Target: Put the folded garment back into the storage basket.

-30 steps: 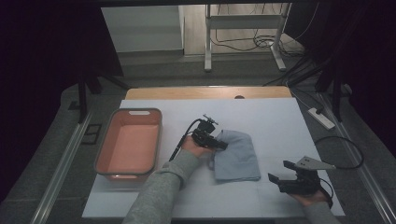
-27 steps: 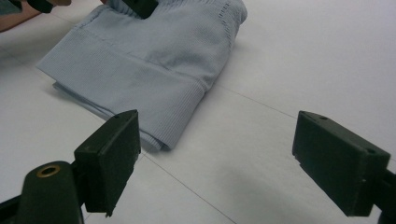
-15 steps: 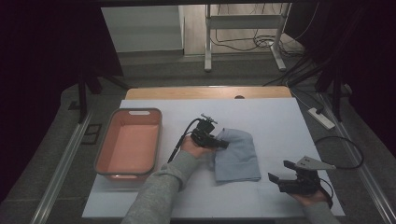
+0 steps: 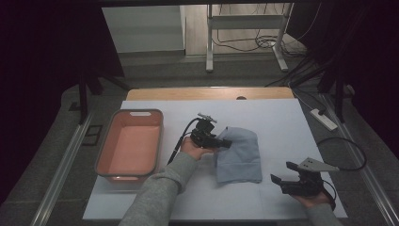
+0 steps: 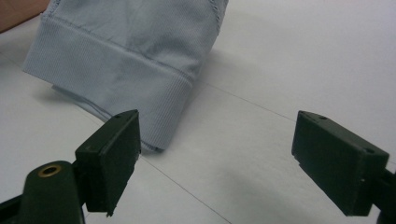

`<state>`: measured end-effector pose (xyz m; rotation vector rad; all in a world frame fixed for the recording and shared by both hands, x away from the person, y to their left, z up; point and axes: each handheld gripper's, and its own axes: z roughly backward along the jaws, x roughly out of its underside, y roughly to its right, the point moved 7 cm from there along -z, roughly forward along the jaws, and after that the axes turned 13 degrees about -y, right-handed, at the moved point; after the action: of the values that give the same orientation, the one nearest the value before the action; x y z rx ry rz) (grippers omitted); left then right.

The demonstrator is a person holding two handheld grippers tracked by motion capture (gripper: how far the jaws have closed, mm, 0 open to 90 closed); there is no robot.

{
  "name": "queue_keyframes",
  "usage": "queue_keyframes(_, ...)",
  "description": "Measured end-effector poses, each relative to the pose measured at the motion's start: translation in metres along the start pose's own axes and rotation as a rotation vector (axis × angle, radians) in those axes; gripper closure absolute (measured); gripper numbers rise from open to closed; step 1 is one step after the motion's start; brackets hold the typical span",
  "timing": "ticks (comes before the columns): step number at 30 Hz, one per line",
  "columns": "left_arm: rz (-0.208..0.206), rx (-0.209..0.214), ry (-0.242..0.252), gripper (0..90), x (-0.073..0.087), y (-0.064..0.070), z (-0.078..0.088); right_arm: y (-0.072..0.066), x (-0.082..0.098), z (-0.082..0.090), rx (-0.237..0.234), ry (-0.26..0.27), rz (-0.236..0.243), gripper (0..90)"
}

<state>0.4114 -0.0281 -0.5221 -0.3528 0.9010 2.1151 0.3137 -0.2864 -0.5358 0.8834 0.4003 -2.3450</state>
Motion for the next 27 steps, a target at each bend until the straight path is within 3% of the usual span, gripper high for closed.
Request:
queue_keyframes(10,-0.007,0.025,0.05,63.4,-0.002,0.005,0.011,0.0,0.0,0.0,0.001,-0.001,0.002,16.6)
queue_keyframes(16,-0.025,0.007,0.103,63.5,-0.005,0.013,0.021,0.0,0.0,-0.001,0.002,-0.004,0.005,16.6)
queue_keyframes(27,-0.043,0.001,0.138,63.5,-0.003,0.018,0.037,0.0,0.0,-0.001,0.002,-0.004,0.004,16.7)
